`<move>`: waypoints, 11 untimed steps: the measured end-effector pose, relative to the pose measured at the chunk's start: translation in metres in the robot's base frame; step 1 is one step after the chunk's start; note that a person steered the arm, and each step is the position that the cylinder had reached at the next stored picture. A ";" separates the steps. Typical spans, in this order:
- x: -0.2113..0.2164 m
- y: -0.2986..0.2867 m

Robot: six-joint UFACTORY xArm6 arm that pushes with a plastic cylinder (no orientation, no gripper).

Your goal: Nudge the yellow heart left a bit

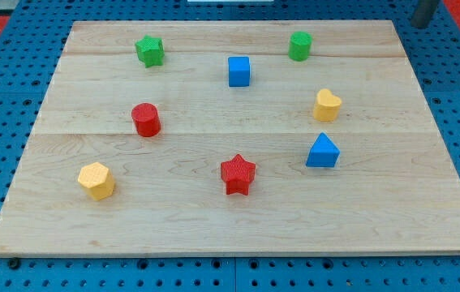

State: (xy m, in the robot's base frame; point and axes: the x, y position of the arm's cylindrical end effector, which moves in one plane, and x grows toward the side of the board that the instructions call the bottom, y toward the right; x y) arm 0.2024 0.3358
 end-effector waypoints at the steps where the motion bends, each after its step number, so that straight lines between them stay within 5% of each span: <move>1: 0.001 0.000; 4: 0.096 -0.016; 6: 0.100 -0.024; 8: 0.159 -0.088; 10: 0.174 -0.216; 11: 0.174 -0.173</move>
